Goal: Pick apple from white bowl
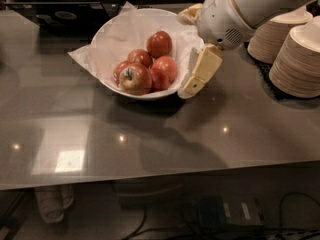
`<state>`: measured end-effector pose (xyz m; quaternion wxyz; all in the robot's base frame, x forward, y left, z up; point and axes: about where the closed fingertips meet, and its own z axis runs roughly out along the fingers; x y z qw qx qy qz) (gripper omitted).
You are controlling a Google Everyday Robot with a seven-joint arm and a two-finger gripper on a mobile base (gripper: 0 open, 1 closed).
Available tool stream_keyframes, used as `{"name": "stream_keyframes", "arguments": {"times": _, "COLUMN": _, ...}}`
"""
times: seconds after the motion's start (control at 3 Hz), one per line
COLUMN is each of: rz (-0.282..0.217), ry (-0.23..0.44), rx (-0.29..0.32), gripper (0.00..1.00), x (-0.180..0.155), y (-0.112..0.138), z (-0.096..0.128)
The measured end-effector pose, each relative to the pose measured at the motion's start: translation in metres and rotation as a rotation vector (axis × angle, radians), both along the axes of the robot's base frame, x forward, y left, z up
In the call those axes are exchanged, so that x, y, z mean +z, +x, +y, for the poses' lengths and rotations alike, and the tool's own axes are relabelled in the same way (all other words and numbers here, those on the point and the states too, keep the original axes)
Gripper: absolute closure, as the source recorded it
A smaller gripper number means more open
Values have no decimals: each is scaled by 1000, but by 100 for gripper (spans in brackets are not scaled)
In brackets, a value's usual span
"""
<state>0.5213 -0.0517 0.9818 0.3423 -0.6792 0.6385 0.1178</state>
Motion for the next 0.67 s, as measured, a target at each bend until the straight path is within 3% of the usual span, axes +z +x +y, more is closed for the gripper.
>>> {"name": "stream_keyframes", "arguments": {"times": 0.33, "rz": 1, "ry": 46, "rx": 48, "gripper": 14, "x": -1, "y": 3, "z": 20}}
{"name": "stream_keyframes", "arguments": {"times": 0.67, "rz": 15, "ry": 75, "rx": 76, "gripper": 19, "x": -5, "y": 5, "z": 33}}
